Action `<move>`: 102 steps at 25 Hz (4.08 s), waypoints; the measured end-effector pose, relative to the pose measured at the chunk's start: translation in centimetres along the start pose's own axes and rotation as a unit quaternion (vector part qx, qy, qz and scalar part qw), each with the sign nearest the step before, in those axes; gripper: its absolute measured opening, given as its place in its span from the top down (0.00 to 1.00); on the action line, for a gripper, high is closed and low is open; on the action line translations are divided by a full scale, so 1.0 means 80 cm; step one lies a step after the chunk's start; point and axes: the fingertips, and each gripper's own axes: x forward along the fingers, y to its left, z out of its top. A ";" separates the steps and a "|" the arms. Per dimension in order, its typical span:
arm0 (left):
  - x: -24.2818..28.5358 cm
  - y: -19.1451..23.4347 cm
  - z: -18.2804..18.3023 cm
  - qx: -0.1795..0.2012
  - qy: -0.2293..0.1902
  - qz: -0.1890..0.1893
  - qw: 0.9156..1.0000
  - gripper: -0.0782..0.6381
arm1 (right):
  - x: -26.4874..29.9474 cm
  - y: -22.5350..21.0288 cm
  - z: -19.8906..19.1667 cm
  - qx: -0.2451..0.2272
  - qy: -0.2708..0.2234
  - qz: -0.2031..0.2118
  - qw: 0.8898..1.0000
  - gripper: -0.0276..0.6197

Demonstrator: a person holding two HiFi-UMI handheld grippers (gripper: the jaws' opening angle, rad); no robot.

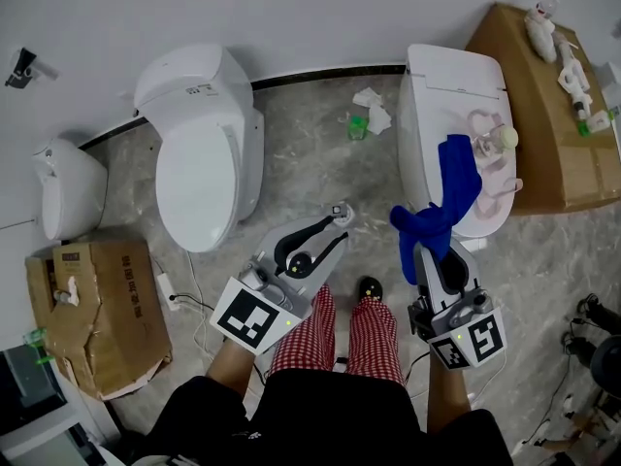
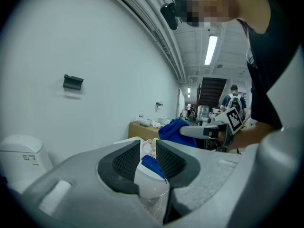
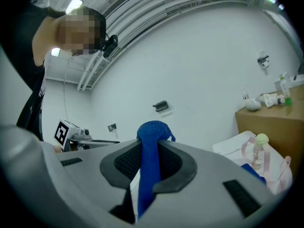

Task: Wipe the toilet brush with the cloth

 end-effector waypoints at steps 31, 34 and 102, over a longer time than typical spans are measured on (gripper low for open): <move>0.043 0.059 -0.123 -0.022 0.037 -0.001 0.999 0.75 | 0.048 -0.044 -0.089 0.011 0.032 -0.025 0.999 0.86; 0.046 0.063 -0.141 -0.020 0.047 -0.004 0.999 0.75 | 0.052 -0.049 -0.098 0.010 0.034 -0.026 0.999 0.86; 0.122 0.141 -0.408 0.012 0.203 -0.060 0.977 0.63 | 0.077 -0.119 -0.274 0.050 0.058 -0.106 0.992 0.86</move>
